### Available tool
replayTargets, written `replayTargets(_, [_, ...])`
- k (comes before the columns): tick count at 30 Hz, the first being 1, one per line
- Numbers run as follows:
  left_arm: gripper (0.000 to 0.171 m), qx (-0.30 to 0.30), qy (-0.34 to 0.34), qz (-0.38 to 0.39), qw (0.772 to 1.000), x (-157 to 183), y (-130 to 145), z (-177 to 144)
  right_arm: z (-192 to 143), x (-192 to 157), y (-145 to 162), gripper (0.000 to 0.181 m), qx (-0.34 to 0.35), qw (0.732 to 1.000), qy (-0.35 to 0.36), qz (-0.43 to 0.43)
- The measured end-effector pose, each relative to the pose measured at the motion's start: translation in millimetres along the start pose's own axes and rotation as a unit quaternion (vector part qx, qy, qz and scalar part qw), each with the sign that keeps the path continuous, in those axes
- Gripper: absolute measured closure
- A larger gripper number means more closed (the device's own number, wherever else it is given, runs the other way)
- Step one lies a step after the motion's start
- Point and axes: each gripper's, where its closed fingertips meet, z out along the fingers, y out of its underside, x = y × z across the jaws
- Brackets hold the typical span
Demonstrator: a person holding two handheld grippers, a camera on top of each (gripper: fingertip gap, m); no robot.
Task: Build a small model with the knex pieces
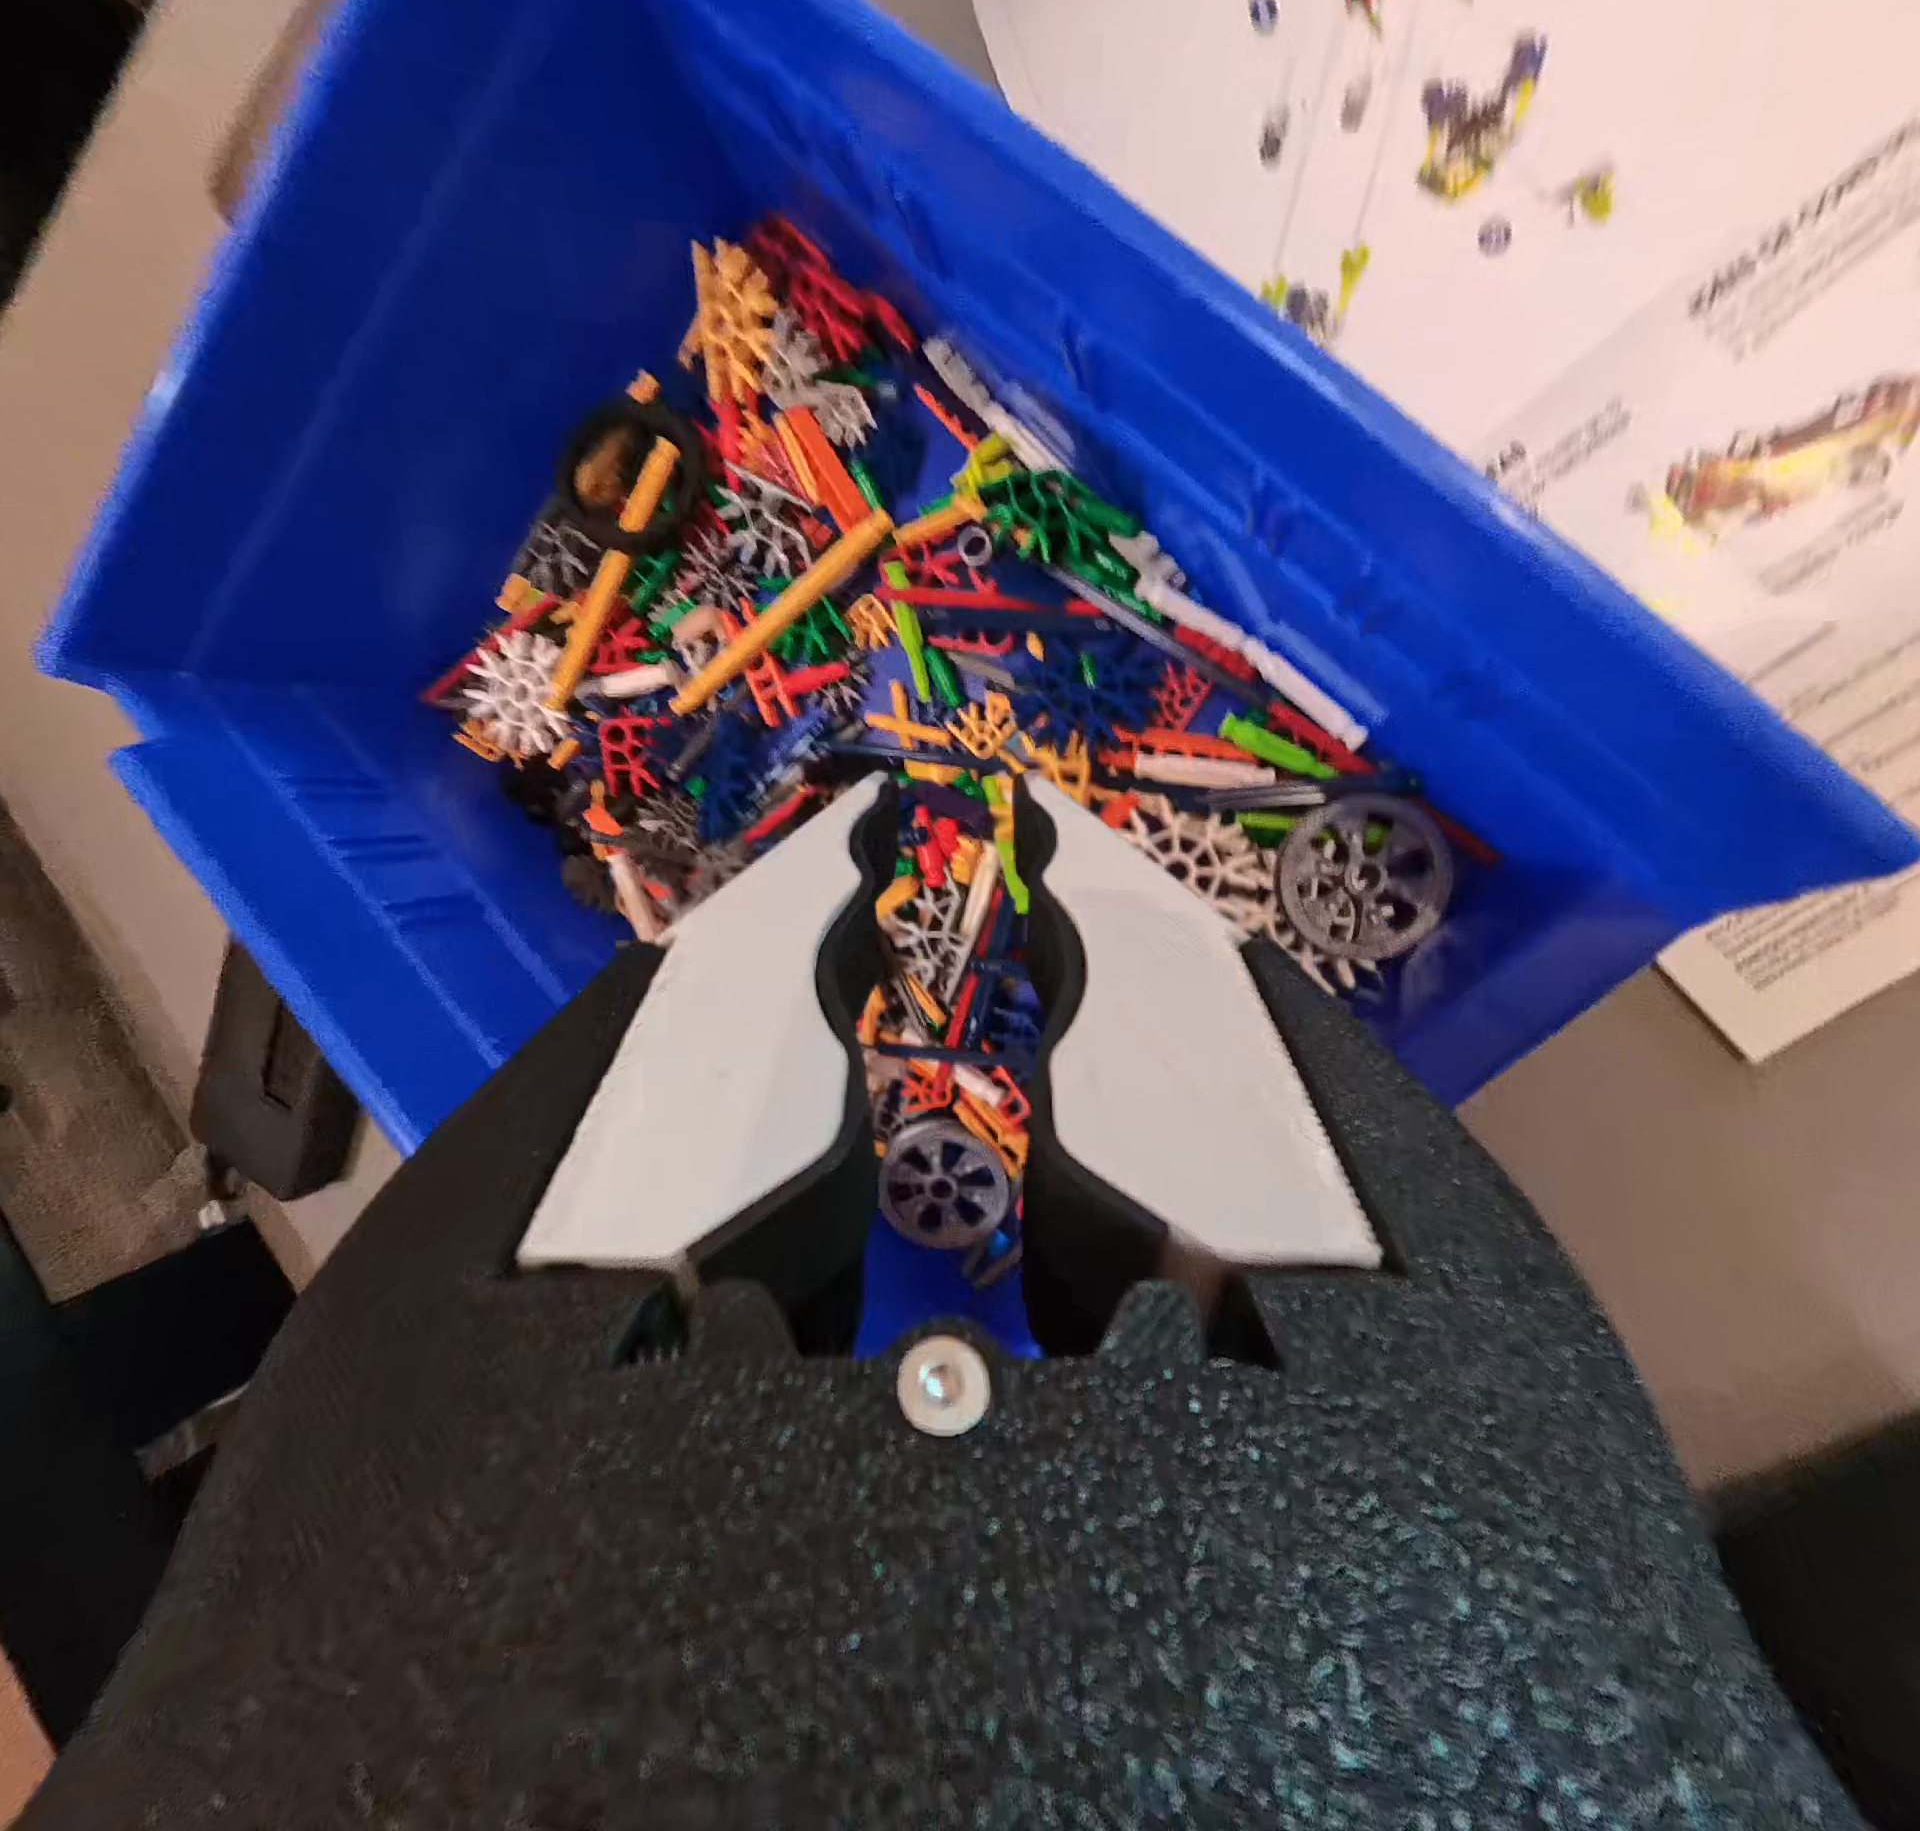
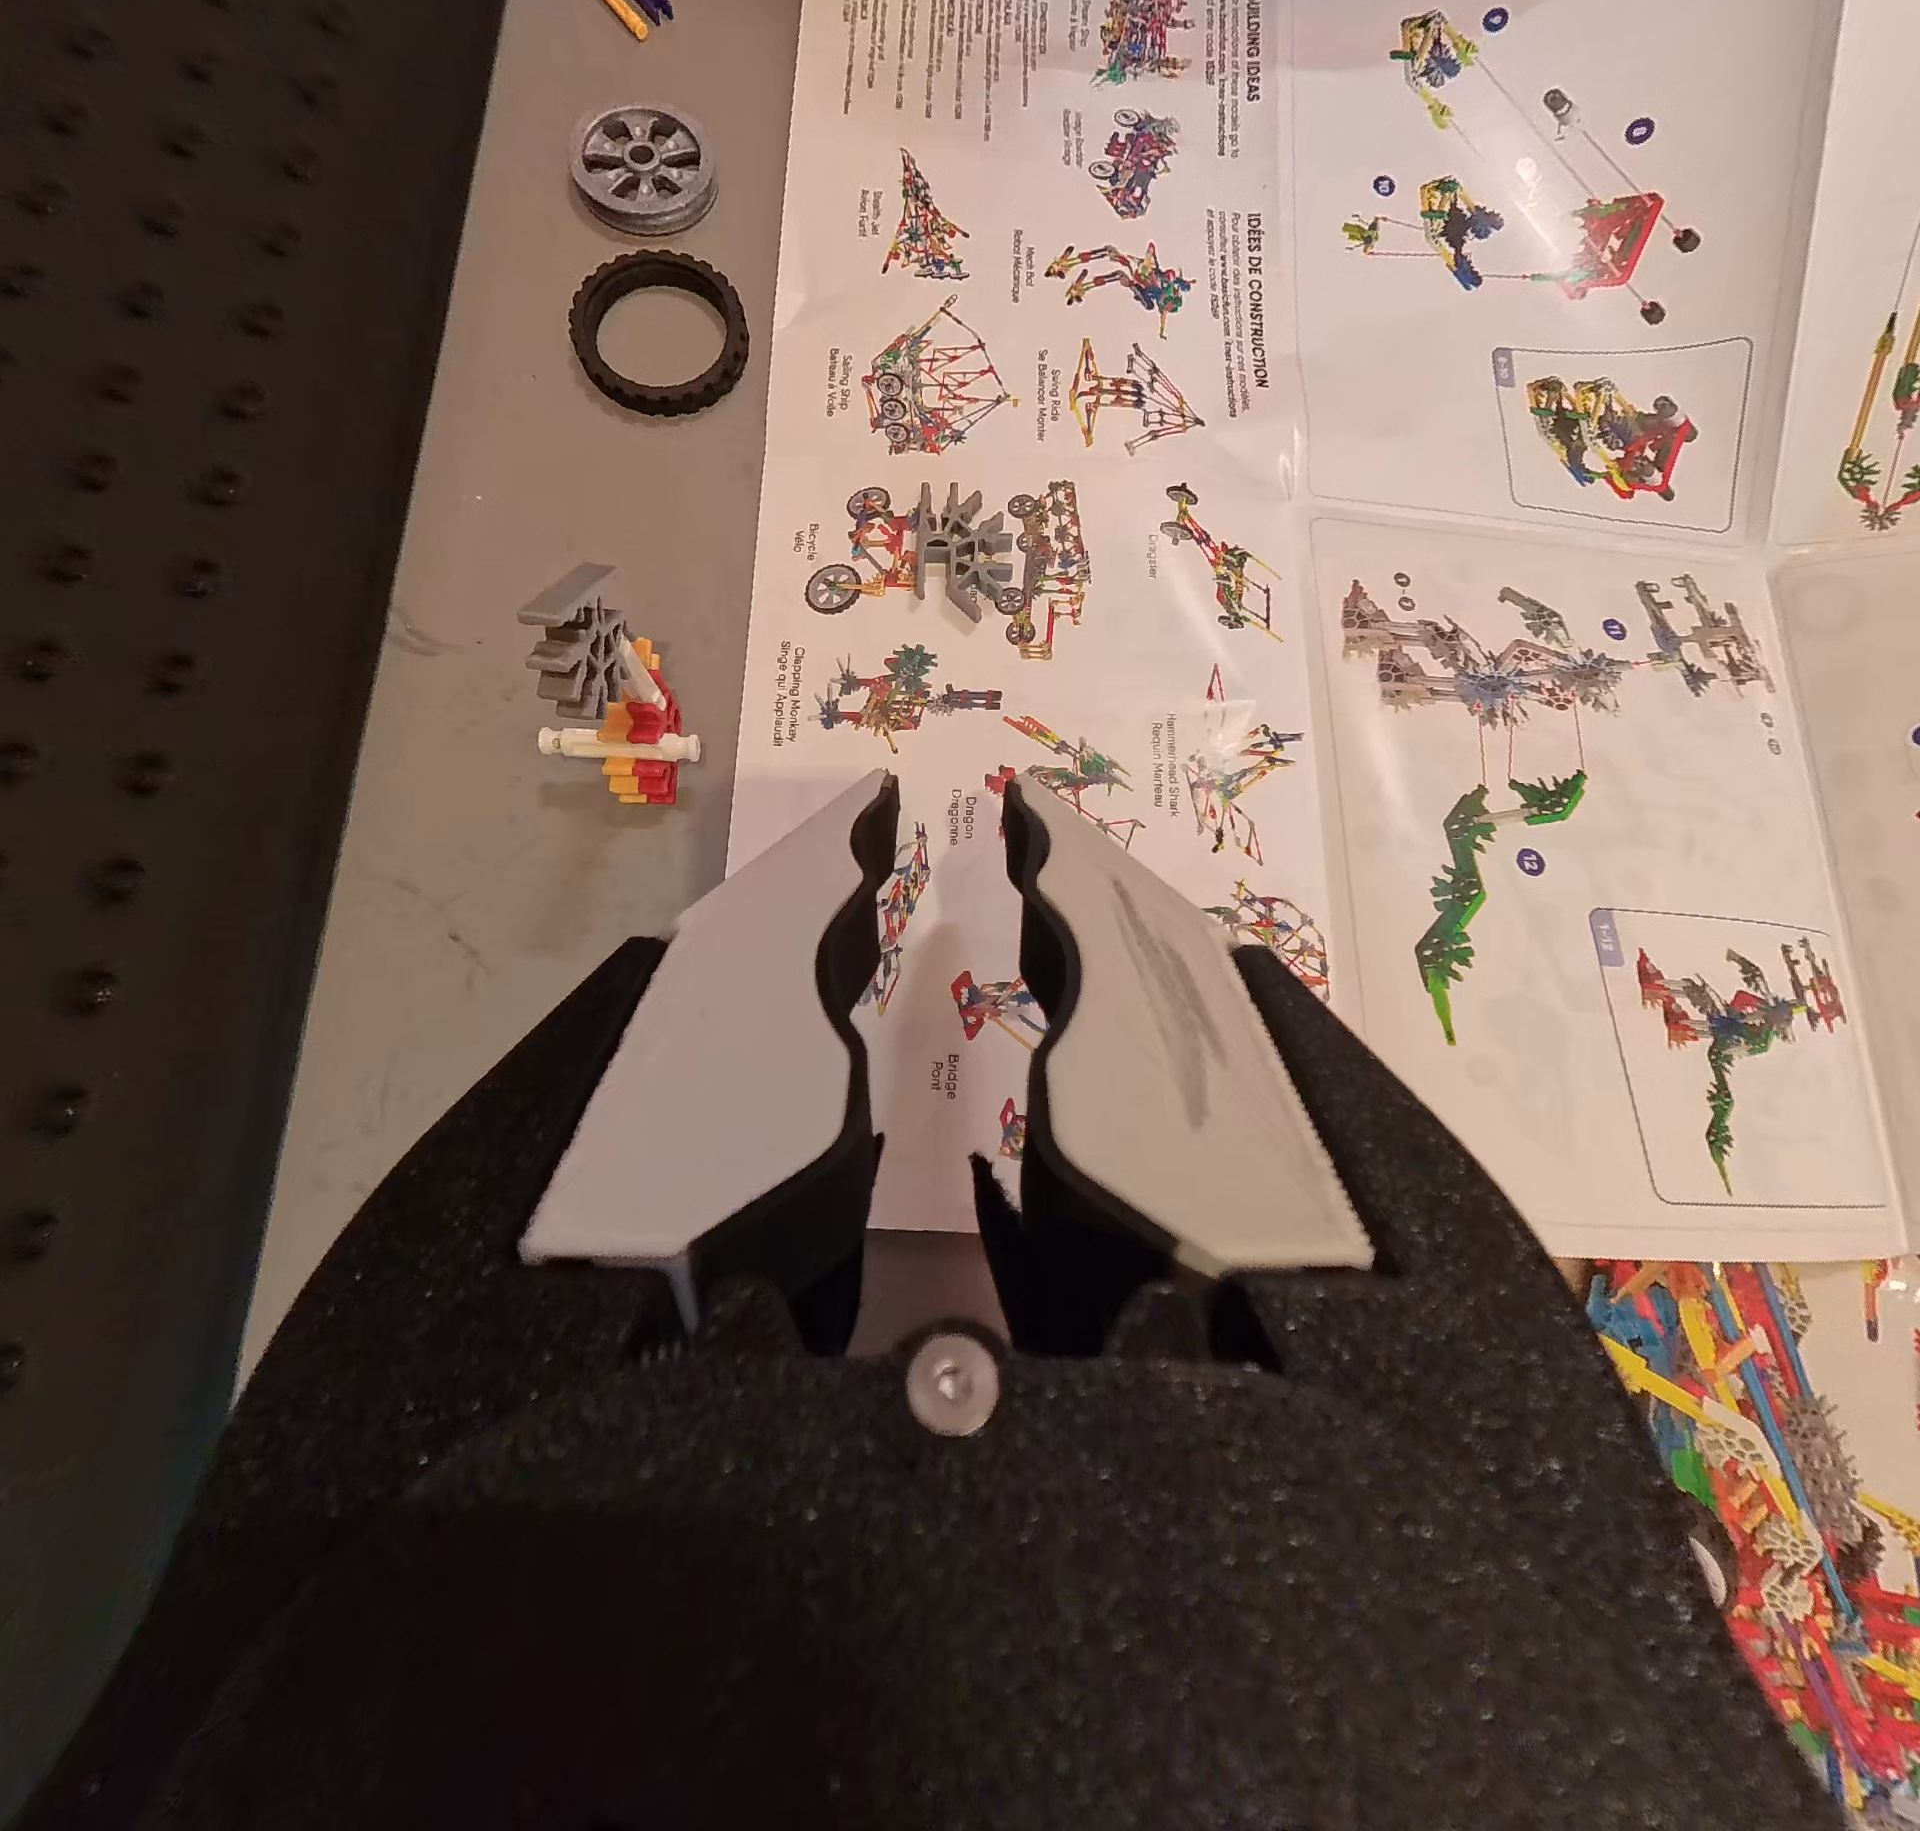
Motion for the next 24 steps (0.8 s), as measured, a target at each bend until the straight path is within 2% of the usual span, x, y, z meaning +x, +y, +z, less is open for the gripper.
replayTargets(3, [0.15, -0.051, 0.015, 0.016, 0.998, 8.4, 19.1, 6.9, 0.7, -0.6, 0.8, 0.162, -0.002, 1.0, -0.001, -0.001])
replayTargets(9, [0.148, -0.095, -0.067, -0.041, 0.992, -26.1, 37.8, 20.8, 1.0, -0.9, 0.6, 0.162, -0.003, 1.0, 0.0, -0.003])
replayTargets(18, [0.145, -0.129, -0.092, -0.073, 0.985, -35.0, 53.2, 41.0, 0.8, -2.0, -0.7, 0.162, -0.003, 1.0, 0.0, -0.007])
replayTargets(23, [0.151, -0.127, -0.082, -0.079, 0.985, -33.0, 55.9, 51.1, 0.7, -2.7, -1.5, 0.162, -0.003, 1.0, 0.001, -0.01])
replayTargets(24, [0.158, -0.123, -0.078, -0.078, 0.986, -31.9, 55.2, 52.8, 0.5, -2.8, -1.9, 0.162, -0.002, 1.0, 0.001, -0.01])
